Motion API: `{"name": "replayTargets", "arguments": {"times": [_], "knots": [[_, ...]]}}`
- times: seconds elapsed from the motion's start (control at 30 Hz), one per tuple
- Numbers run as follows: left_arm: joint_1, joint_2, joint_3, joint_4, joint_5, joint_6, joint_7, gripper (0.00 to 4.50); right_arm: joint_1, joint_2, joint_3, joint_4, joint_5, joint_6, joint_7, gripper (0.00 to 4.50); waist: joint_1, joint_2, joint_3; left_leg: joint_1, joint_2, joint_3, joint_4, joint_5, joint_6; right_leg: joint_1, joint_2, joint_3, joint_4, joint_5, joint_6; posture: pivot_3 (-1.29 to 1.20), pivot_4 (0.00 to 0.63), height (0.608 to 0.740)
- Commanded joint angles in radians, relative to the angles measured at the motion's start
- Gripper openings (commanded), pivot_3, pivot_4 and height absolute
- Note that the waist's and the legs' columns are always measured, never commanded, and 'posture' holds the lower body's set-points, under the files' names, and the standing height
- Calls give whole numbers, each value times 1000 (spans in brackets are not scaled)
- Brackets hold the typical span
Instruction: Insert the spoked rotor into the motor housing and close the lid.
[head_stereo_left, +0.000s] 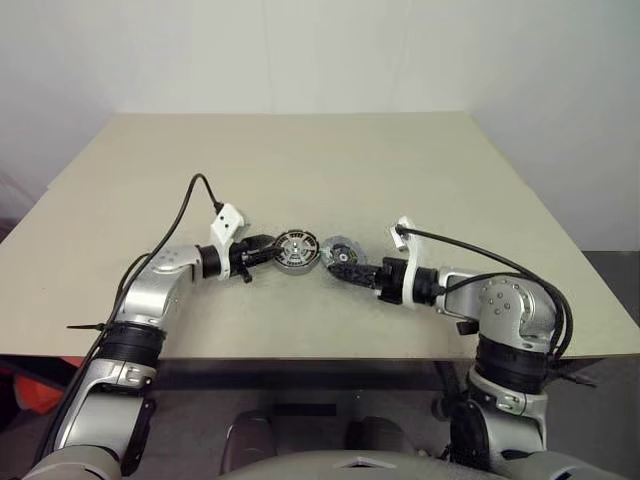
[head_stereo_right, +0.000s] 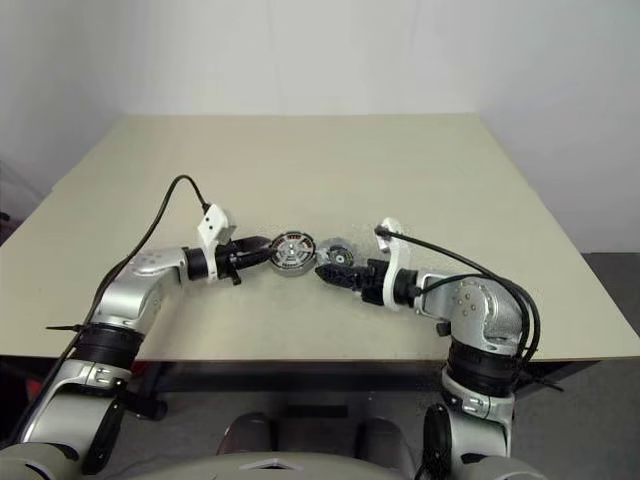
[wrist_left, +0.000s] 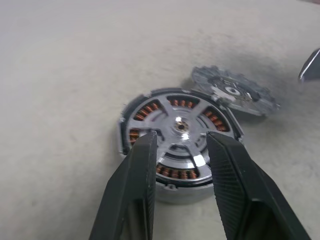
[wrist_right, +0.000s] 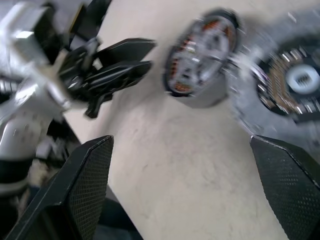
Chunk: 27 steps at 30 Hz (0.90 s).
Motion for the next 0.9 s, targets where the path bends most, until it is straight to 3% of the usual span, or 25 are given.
{"name": "replayTargets", "arguments": {"times": [0.03,0.43,0.67,0.9], "knots": [[-21,6,13,-16,3,-25,2,1657,-28,27,-72,71,34,5,-75,4481,0,0,0,0,0,0,0,0,0,0,0,0,0,0,0,0,0,740],[26,26,26,-80,-10,0,10,1657,-98,65,-182,238,34,-55,-200,4481,-1,0,0,0,0,0,-2,2,-4,1,0,0,0,-4,6,0,0,740],[34,14,20,-96,-11,9,22,1657,-184,1,-193,402,36,-253,-224,4481,-1,0,0,3,0,0,-2,5,-9,1,-1,0,0,-4,6,0,0,740],[25,14,20,-82,-5,4,25,1657,-245,-21,-180,378,113,-258,-220,4481,-2,0,0,0,0,0,-3,6,-10,1,0,0,1,-1,3,0,0,740]]}}
